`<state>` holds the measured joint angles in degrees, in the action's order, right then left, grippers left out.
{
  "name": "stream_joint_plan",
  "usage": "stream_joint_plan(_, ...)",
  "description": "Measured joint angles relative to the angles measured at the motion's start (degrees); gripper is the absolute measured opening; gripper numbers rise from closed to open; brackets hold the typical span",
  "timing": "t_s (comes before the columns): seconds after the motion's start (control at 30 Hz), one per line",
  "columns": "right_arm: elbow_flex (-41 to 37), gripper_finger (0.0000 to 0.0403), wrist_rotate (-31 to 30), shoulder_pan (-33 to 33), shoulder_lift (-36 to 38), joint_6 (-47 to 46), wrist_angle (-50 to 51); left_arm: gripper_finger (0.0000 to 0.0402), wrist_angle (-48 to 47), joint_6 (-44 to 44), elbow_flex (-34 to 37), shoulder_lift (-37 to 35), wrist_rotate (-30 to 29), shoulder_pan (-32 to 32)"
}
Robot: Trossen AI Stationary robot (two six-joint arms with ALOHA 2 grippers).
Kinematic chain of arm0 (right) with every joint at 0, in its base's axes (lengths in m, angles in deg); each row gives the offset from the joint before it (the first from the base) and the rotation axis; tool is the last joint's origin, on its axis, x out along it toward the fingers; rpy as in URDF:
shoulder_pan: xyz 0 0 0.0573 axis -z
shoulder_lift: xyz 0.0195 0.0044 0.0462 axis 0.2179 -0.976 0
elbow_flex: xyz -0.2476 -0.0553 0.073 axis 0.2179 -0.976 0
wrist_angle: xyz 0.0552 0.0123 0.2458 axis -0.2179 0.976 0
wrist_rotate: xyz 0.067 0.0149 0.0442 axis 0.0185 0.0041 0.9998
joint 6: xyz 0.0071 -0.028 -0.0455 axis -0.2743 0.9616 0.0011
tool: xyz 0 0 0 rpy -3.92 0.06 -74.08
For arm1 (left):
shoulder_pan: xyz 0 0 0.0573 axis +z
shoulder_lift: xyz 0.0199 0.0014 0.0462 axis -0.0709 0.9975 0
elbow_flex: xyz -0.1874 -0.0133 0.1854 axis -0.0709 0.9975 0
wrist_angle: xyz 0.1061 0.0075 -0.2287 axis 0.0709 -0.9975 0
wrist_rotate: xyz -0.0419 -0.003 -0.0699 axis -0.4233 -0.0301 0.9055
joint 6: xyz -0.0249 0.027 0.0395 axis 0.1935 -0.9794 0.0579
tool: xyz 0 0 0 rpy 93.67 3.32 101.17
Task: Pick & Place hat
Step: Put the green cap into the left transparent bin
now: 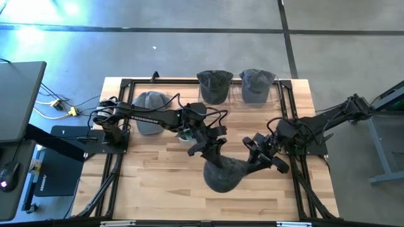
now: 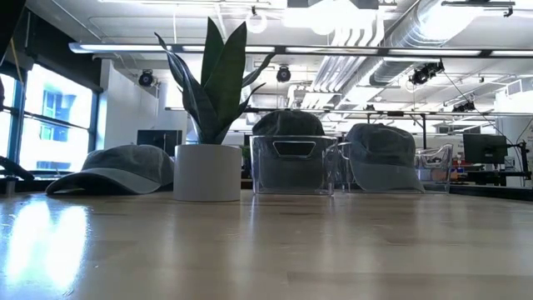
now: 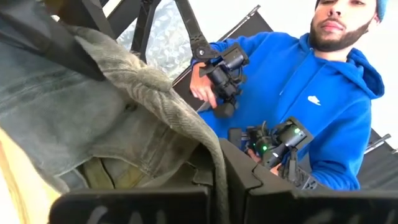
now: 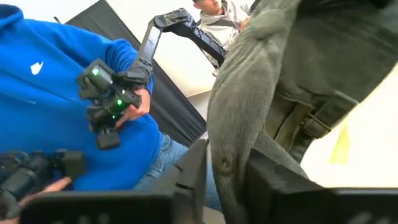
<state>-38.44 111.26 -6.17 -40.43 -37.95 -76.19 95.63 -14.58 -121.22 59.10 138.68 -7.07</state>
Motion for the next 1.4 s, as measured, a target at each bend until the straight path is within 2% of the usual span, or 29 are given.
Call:
stream_joint_plan(0.13, 0.0, 0.0147, 0.45, 1.19, -1.27, -0.32, -0.22, 0.0004, -0.01, -0.33, 0.0, 0.0, -1.62, 0.01)
stream_joint_plan(0.23, 0.0, 0.0188, 0.96, 1.24, -3.45, 3.58, -3.38, 0.0002, -0.21, -1.69, 0.0, 0.0, -3.26, 0.64)
stream_joint_plan(0.4, 0.0, 0.0211, 1.87, 1.26, -5.63, 5.43, -11.51, 0.0001, -0.42, -2.01, 0.0, 0.0, -4.89, 1.98)
stream_joint_plan(0.57, 0.0, 0.0188, 7.3, 1.37, -5.04, 1.17, -12.19, 0.0, -0.06, -1.6, 0.0, 0.01, -4.41, 2.77)
stream_joint_plan(0.7, 0.0, 0.0156, 14.59, 1.72, -3.85, -7.08, -9.98, 0.0, 0.02, -1.39, 0.0, 0.02, -2.25, 2.56)
stream_joint_plan(0.83, 0.0, 0.0137, 18.48, 1.72, -3.5, -9.42, -6.22, 0.0, 0.04, -0.12, 0.0, 0.04, -1.71, 2.21)
stream_joint_plan(1.0, 0.0, 0.0134, 14.12, 1.63, -3.5, -5.57, 0.46, 0.0, 0.04, -0.08, 0.0, 0.04, -1.82, 2.25)
stream_joint_plan(1.23, 0.0, 0.0138, 5.43, 1.83, -3.5, 0.43, -2.46, 0.0, 0.26, -0.07, 0.0, 0.04, -3.07, 2.23)
stream_joint_plan(1.3, 0.0, 0.0129, 2.27, 1.83, -3.5, 1.23, -3.2, 0.0, 0.22, -0.07, 0.0, 0.04, -3.26, 2.25)
stream_joint_plan(1.4, 0.0, 0.0098, 1.23, 1.87, -3.5, 1.64, -3.43, 0.0, 0.08, -0.07, 0.0, 0.04, -3.28, 2.25)
